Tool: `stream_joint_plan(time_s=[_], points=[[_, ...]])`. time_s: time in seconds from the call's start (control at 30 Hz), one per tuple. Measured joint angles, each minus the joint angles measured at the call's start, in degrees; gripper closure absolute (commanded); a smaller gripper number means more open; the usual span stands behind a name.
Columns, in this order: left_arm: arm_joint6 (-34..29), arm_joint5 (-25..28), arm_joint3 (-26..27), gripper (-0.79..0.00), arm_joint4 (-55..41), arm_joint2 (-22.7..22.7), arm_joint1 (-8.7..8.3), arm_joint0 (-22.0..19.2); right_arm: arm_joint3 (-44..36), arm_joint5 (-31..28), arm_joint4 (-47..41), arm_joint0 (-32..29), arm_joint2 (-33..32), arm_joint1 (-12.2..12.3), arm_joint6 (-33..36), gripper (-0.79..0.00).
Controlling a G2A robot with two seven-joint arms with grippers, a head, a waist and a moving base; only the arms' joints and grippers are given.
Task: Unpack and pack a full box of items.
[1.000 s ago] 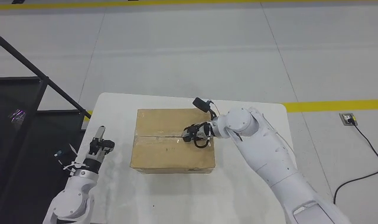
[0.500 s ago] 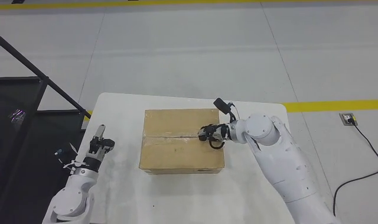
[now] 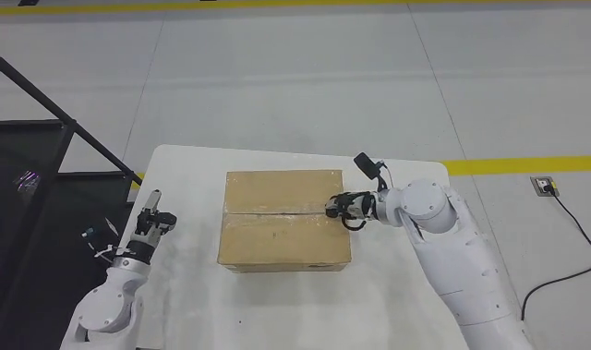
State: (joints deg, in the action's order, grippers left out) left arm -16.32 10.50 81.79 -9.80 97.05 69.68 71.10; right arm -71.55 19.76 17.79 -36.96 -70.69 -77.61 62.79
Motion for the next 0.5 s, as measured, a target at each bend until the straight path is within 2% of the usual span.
stream_joint_plan(time_s=[0.17, 0.23, 0.3, 0.33, 0.37, 0.4, 0.47, 0.5], points=[[-1.07, -0.27, -0.07, -0.785, -0.35, 1.06, -0.28, -0.82, -4.38, -1.3, -2.41, -3.79, -4.76, 1.18, -1.43, 0.0], [-1.46, -0.28, 0.05, -0.785, -0.31, 1.35, -0.38, -1.13, -6.42, -2.34, -3.76, -5.59, -6.8, 1.59, -2.3, -0.08], [-2.13, -0.27, 0.21, -0.785, -0.29, 1.63, -0.5, -1.5, -8.73, -4.26, -5.61, -7.89, -9.26, 2.05, -3.35, -0.062], [-2.56, -0.22, 0.31, -0.785, -0.27, 1.75, -0.57, -1.64, -9.59, -5.16, -6.53, -8.88, -10.31, 2.22, -3.93, -0.108], [-3.26, -0.11, 0.49, -0.785, -0.17, 1.92, -0.66, -1.77, -10.62, -6.51, -7.71, -10.15, -11.65, 2.41, -5.12, -0.542], [-3.8, -0.02, 0.66, -0.785, -0.06, 2.06, -0.74, -1.84, -11.29, -7.69, -8.62, -11.06, -12.55, 2.51, -6.26, -0.785], [-4.95, 0.17, 1.04, -0.785, 0.2, 2.31, -0.9, -1.91, -12.23, -11.24, -11.16, -12.9, -14.22, 2.65, -8.74, -0.785], [-5.07, 0.19, 1.09, -0.784, 0.23, 2.33, -0.91, -1.91, -12.25, -12.94, -12.23, -13.42, -14.75, 2.69, -9.63, -0.282]])
